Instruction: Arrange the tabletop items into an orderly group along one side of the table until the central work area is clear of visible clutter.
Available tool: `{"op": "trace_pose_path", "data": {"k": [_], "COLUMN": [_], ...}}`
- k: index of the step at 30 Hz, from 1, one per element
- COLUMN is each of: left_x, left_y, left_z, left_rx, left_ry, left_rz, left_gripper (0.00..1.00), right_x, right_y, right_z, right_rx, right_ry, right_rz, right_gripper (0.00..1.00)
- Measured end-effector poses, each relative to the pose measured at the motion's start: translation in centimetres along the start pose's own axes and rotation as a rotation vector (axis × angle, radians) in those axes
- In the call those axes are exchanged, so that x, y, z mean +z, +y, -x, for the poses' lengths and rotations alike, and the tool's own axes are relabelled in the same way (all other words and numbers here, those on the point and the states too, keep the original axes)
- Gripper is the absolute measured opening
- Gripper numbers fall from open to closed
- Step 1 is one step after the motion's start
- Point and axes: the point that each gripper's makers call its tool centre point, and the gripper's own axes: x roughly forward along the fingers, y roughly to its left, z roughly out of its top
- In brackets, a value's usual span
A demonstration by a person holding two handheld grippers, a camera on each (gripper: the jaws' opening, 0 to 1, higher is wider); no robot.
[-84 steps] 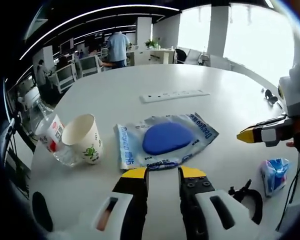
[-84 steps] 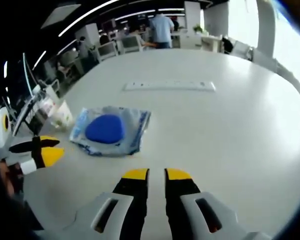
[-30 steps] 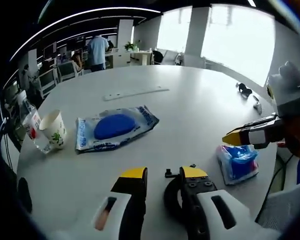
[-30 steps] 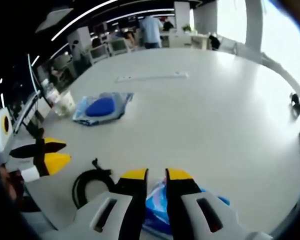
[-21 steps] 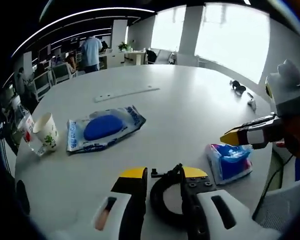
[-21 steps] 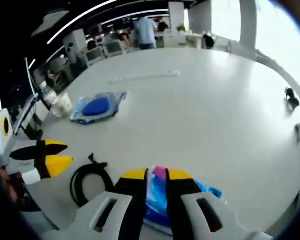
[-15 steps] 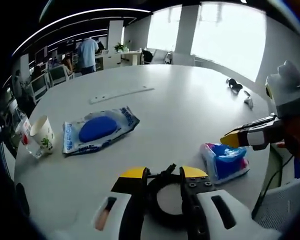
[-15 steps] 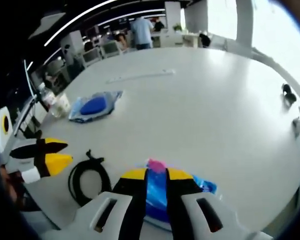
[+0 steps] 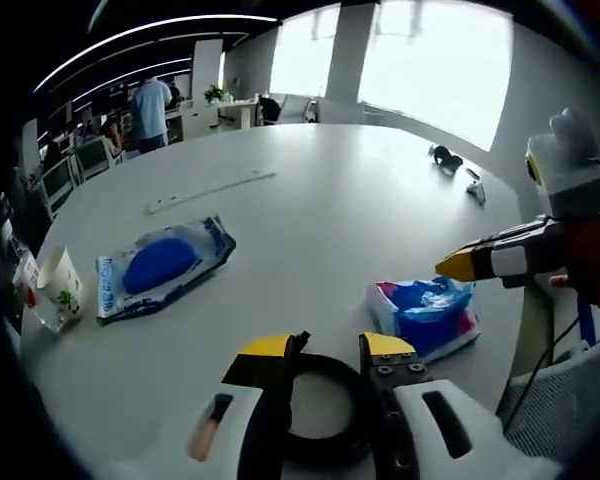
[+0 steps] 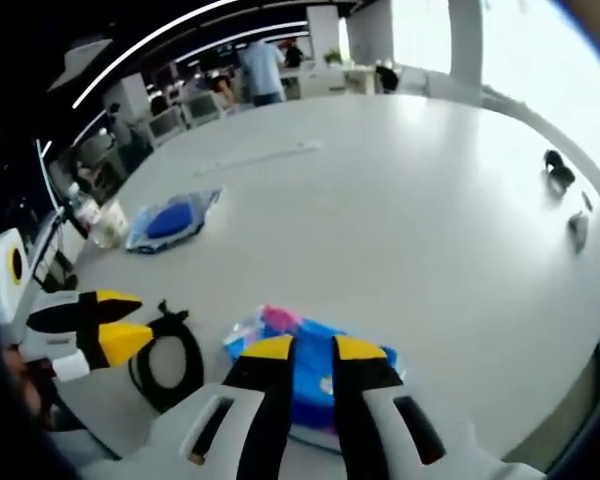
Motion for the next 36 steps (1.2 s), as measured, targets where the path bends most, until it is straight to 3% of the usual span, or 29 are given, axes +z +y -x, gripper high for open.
{"op": "trace_pose_path", "data": {"k": [15, 28, 36], "left_x": [0.5, 0.4, -0.4], "left_y": [-2.6, -3.6, -4.4], "left_z": [-1.2, -1.7, -2.4], "left_rx": [-0.052, -0.066, -0.082], "left_ry": [0.007, 0.015, 0.037], "left_rz": [-0.039, -0.052, -0.061], "left_gripper": [0.24, 0.24, 0.24], "right_x": [-1.8, -2.6, -4.3], "right_y": [-2.9, -3.7, -4.4], "right_z": [1.4, 1.9, 2.1], "right_rx": [-0.041, -0.054, -0.065], "right_ry": [0.006, 0.006, 0.034], "right_rz": [-0.054, -0.08, -0.095], "right_gripper": [0.11, 0.11, 0.13]}}
